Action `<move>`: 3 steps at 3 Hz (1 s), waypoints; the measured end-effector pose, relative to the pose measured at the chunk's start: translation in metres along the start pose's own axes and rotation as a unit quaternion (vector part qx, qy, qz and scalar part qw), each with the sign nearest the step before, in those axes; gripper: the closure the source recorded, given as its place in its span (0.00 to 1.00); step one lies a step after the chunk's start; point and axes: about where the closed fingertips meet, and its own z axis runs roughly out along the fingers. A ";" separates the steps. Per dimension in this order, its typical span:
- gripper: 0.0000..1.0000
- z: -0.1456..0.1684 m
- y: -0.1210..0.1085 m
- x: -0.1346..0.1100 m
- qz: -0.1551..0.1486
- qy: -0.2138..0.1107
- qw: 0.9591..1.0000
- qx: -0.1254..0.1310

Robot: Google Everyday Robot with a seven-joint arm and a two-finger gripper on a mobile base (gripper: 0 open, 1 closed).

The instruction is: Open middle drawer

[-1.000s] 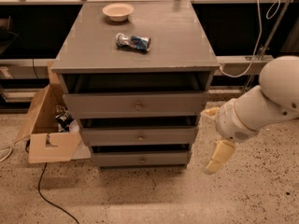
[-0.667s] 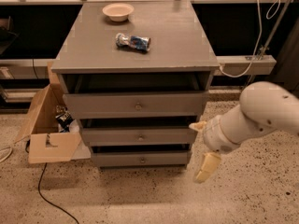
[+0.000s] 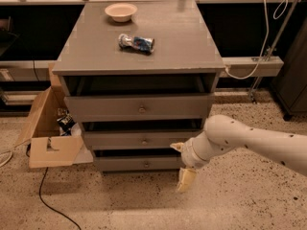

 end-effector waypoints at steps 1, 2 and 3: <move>0.00 0.000 0.000 0.000 0.000 0.000 1.000 0.000; 0.00 0.015 -0.021 0.010 -0.013 0.028 0.999 0.015; 0.00 0.036 -0.064 0.032 -0.029 0.070 0.996 0.050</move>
Offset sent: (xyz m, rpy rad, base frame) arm 0.0725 -0.0053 -0.0513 -0.1818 -0.1342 0.0076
